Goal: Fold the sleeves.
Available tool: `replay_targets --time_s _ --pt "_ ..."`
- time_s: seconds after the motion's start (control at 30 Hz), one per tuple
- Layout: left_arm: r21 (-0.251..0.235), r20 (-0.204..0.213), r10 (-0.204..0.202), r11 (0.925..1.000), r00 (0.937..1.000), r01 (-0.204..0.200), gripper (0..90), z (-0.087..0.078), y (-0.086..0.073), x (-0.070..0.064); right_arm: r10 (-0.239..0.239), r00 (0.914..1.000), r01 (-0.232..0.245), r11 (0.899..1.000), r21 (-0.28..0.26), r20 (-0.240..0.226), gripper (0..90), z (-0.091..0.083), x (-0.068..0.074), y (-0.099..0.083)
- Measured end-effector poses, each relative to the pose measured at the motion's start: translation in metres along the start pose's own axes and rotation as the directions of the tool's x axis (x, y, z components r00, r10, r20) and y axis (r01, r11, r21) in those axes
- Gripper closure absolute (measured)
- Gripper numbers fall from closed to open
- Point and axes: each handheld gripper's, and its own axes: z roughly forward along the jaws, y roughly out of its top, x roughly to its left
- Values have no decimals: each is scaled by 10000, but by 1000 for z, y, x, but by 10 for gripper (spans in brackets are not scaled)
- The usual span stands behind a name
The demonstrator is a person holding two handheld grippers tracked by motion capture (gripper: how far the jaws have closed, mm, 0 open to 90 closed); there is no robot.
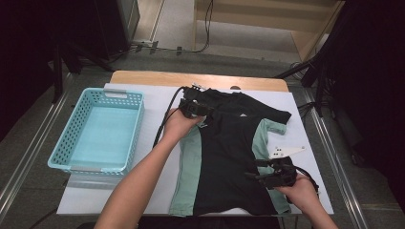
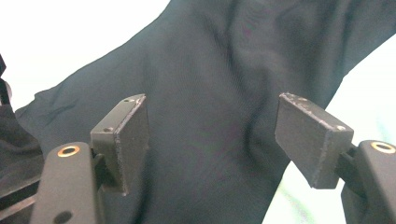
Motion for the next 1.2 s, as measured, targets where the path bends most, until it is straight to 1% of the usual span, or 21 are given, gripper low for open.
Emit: replay_targets --time_s 0.03,0.2,0.23,0.27,0.3,0.33,0.37,0.43,0.53,0.57,0.7,0.77,0.8,0.9,0.93,0.97,1.07,1.1,1.13,1.2 --pt "197 -59 -28 9998 10000 29 618 2 -3 2 1 10000 -1 10000 1 5 248 0 0 0" --pt "416 -77 -111 9991 9999 114 621 9 -10 5 5 10000 -5 10000 -4 1 248 0 0 0" --pt "531 -40 -197 9984 9998 199 630 12 -14 6 10 10000 -10 10000 2 3 248 0 0 0" --pt "531 -40 -197 9984 9998 199 645 12 -14 6 10 10000 -10 10000 2 3 248 0 0 0" --pt "625 -55 -102 9980 9999 105 665 16 -18 5 7 10000 -7 10000 7 7 248 0 0 0" --pt "532 -70 -70 9986 10000 74 682 17 -20 4 9 10000 -9 10000 -1 5 248 0 0 0" --pt "437 -5 -45 9990 10000 45 727 17 -22 3 7 10000 -7 10000 -3 2 248 0 0 0" --pt "473 95 -26 9989 10000 21 782 17 -23 2 6 10000 -6 10000 10 7 248 0 0 0" --pt "451 117 22 9990 9999 -27 815 18 -25 -1 6 10000 -6 10000 14 14 248 0 0 0" --pt "439 148 132 9989 9998 -139 819 18 -26 -4 -1 10000 1 10000 17 7 248 0 0 0" --pt "355 278 425 9984 9987 -435 817 18 -29 -11 -10 10000 10 10000 32 15 248 0 0 0" --pt "288 206 578 9979 9981 -583 809 19 -31 -15 -9 10000 9 10000 35 20 248 1 0 0" --pt "295 291 606 9977 9977 -615 808 19 -32 -15 0 10000 0 10000 36 22 248 1 0 0" --pt "164 339 613 9979 9975 -619 797 19 -33 -18 -2 10000 2 10000 39 21 248 1 0 0" --pt "180 407 762 9969 9963 -770 792 18 -35 -20 -5 10000 5 10000 40 17 248 0 0 0" --pt "163 385 901 9957 9952 -908 784 18 -36 -21 -8 10000 8 10000 41 21 248 1 0 0" --pt "118 448 907 9958 9949 -913 764 17 -36 -23 -10 10000 9 10000 44 16 248 1 0 0" --pt "87 859 812 9966 9930 -823 765 15 -37 -23 -41 10000 41 10000 39 7 247 1 0 0" --pt "103 1066 813 9965 9910 -829 765 14 -37 -24 -43 10000 43 10000 36 6 248 1 0 0" --pt "63 1114 836 9964 9903 -848 737 14 -37 -26 -14 10000 14 10000 37 19 248 1 0 0"
